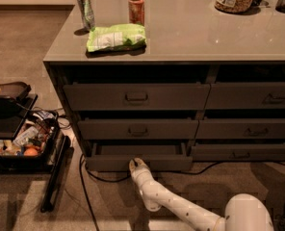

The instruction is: Close bottom drawer

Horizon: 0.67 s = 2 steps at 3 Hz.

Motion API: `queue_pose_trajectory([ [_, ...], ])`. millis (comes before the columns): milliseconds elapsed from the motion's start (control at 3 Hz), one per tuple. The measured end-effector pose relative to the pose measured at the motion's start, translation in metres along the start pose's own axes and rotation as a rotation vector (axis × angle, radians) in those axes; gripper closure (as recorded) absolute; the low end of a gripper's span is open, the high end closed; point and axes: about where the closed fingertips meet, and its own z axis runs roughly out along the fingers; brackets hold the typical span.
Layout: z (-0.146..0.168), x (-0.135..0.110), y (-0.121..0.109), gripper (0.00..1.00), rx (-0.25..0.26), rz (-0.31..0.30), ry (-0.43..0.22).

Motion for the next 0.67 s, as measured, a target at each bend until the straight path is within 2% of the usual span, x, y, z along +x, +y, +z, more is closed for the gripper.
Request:
queue_pose_trajectory([
  [333,0.0071,0.0334,-0.016,0.88,0.054,0.054,0.063],
  [667,0.0077,0.0346,-0.0182,1.0,0.058,0.058,0.066],
])
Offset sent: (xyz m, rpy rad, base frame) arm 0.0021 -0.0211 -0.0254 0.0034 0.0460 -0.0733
